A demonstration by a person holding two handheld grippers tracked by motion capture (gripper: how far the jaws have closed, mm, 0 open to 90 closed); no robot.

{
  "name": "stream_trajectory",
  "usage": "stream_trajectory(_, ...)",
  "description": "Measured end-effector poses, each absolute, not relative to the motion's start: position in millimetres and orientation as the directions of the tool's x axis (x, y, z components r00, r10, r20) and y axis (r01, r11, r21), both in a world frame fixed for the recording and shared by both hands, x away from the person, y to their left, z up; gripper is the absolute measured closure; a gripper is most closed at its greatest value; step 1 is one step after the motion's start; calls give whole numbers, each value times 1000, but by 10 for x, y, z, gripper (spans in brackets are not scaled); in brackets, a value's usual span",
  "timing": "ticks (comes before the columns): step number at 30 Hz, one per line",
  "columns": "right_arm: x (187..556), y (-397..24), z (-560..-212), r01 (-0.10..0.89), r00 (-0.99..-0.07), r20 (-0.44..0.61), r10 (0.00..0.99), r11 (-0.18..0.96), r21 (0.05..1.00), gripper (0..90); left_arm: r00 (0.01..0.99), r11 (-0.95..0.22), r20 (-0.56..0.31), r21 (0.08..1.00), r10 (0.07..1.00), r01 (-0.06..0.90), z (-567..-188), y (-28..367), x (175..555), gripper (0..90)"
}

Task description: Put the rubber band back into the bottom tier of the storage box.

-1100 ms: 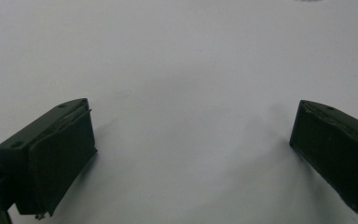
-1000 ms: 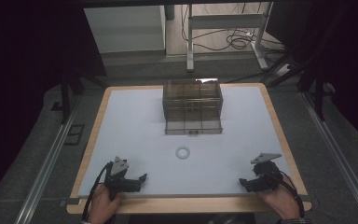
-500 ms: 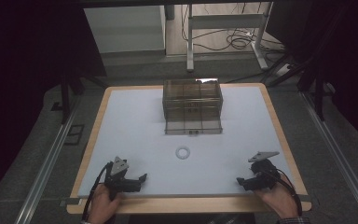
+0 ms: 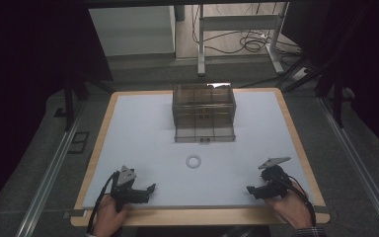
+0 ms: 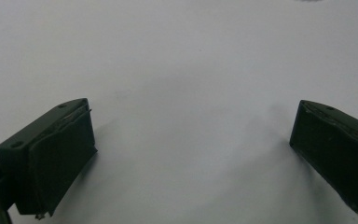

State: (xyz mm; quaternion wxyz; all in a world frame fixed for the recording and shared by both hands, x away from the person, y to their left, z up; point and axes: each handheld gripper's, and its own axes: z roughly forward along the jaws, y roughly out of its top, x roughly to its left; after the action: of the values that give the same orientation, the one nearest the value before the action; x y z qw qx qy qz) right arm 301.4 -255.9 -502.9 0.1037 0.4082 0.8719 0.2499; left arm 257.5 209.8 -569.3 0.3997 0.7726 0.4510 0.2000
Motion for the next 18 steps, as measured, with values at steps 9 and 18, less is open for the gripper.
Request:
stream_trajectory(9,3078,-2465,-5009,683,-621,47,782,512,521,232,513,-273,-52,798,857,537,-5693,2097,2575,0)
stream_trajectory(18,3123,-2406,-4977,685,-624,49,780,516,515,232,513,-273,-52,798,857,537,-5693,2097,2575,0)
